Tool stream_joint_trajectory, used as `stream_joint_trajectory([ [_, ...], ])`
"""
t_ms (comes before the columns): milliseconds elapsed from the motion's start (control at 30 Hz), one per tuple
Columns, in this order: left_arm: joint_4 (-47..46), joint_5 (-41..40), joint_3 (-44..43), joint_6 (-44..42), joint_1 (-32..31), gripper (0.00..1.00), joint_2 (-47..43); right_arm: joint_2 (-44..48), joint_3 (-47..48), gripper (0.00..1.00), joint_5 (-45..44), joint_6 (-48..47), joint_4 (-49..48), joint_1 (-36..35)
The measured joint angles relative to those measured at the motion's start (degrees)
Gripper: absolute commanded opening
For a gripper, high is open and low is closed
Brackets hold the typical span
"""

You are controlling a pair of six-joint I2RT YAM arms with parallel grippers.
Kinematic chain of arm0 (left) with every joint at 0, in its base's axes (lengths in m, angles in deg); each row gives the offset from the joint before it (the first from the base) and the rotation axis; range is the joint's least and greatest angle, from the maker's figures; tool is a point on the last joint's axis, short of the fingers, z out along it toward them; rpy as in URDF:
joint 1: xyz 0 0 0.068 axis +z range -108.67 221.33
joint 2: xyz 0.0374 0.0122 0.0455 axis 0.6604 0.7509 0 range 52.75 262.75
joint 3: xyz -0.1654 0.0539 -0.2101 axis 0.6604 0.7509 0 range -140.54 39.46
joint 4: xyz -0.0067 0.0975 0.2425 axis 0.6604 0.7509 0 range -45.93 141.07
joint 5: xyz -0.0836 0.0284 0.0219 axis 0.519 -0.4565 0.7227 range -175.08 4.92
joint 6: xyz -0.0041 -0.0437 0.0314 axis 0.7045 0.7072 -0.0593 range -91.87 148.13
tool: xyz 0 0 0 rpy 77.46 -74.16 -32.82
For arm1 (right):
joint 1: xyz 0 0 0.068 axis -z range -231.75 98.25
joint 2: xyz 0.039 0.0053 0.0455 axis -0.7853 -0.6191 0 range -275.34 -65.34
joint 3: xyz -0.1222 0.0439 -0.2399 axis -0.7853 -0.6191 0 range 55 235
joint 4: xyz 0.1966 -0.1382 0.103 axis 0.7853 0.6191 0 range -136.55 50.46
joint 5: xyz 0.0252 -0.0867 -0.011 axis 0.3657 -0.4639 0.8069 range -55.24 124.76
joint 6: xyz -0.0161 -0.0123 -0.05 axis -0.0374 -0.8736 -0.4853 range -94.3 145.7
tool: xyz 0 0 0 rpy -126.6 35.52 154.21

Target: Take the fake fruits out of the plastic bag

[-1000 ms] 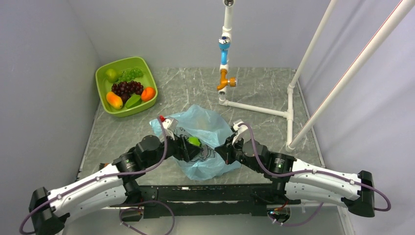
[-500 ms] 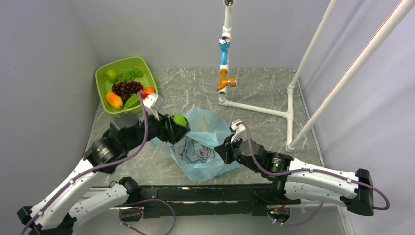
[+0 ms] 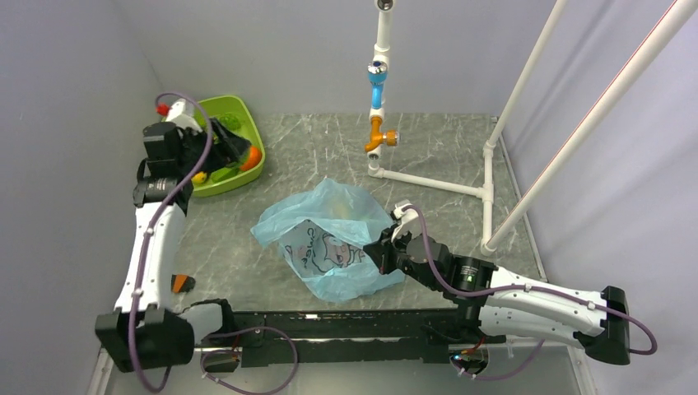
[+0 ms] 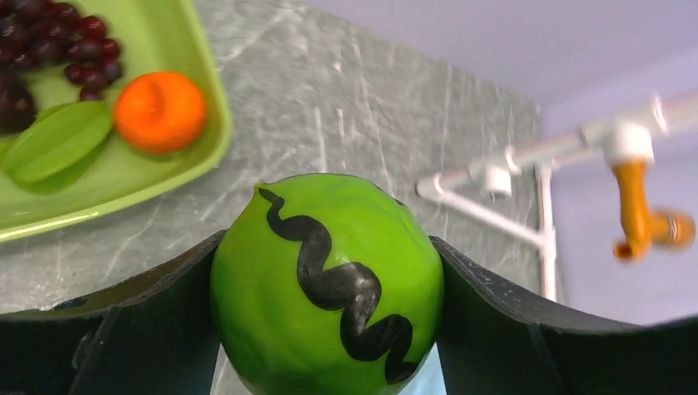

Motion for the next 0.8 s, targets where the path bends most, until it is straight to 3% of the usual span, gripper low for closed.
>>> stream_joint_trajectory([
  [133,-11.76,3.45,6.78,10.03,10.71,0.28,5.73,0.76,-0.02,0.0,-0.26,0.42,-0.04,0.0],
  [233,-19.5,5.09,9.73,16.79,15.12,0.32,12.85,1.51,-0.37,0.0,-0.11,0.87,-0.57,0.0],
  [533,-38.62,7.17,6.45,30.29,18.86,0.42,36.5,1.16,-2.8,0.0,1.53,2.14,-3.04,0.0],
  [567,-40.46,7.04,5.75,32.04,18.95,0.48,38.38,1.18,-3.04,0.0,1.57,2.21,-3.1,0.0],
  [633,-43.25,6.56,3.96,34.91,19.04,0.73,41.75,1.18,-3.15,0.0,1.64,2.34,-3.08,0.0],
  [667,-44.3,5.9,2.56,36.33,19.04,0.91,43.6,1.25,-3.15,0.0,1.66,2.36,-3.1,0.0],
  [700,-44.87,5.27,1.29,37.24,19.04,0.98,45.09,1.36,-3.15,0.0,1.68,2.38,-3.13,0.0],
  [800,-45.16,3.34,-3.41,39.23,19.04,0.99,48.74,1.95,-3.15,0.0,1.77,2.49,-3.1,0.0],
])
